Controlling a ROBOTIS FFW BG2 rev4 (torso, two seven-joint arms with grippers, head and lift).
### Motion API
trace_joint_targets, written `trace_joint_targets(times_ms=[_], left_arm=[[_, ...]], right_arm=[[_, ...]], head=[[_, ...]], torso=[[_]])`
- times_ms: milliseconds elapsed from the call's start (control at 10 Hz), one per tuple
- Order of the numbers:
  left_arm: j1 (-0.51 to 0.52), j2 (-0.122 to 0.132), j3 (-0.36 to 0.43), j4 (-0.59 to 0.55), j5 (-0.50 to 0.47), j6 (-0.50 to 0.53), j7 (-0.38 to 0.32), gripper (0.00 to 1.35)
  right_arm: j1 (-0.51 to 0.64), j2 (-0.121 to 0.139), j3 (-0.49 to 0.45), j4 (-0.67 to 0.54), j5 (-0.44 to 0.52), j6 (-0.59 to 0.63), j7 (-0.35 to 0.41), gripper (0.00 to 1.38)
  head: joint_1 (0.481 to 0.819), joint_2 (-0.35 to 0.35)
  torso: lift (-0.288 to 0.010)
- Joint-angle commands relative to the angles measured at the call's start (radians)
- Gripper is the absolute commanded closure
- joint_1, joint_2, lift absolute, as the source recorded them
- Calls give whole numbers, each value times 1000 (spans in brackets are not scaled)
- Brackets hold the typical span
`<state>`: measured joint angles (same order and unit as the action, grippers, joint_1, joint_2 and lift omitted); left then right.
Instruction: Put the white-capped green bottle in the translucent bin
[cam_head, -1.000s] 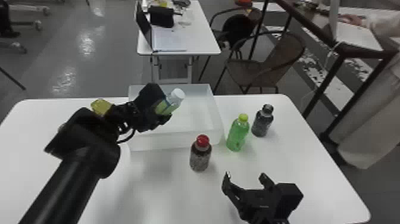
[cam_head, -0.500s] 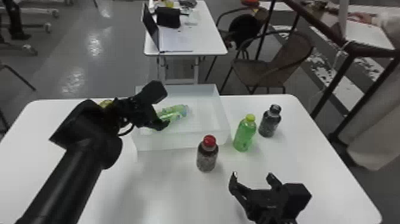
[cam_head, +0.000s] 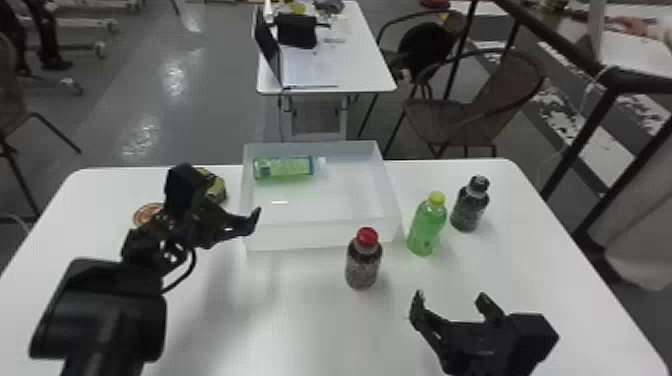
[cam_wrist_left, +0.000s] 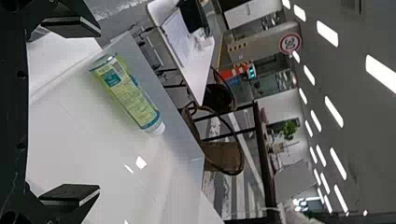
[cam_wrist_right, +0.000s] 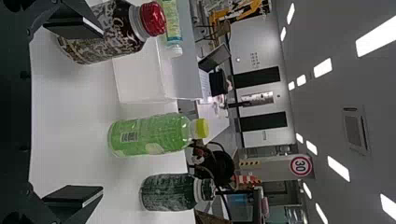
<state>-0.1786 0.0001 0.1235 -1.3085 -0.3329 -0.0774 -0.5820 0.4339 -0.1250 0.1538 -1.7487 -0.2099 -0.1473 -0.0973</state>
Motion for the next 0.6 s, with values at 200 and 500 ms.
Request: trace_joint_targets(times_ms=[200, 500], left_arm=[[369, -3, 24, -161, 350, -179, 203, 124], [547, -3, 62, -205, 448, -318, 315, 124]], right_arm=[[17, -44, 0, -31, -13, -2, -36, 116], [66, -48, 0, -65, 0, -2, -68, 110]], head=[[695, 2], [695, 62]], torso=[[-73], [-73]])
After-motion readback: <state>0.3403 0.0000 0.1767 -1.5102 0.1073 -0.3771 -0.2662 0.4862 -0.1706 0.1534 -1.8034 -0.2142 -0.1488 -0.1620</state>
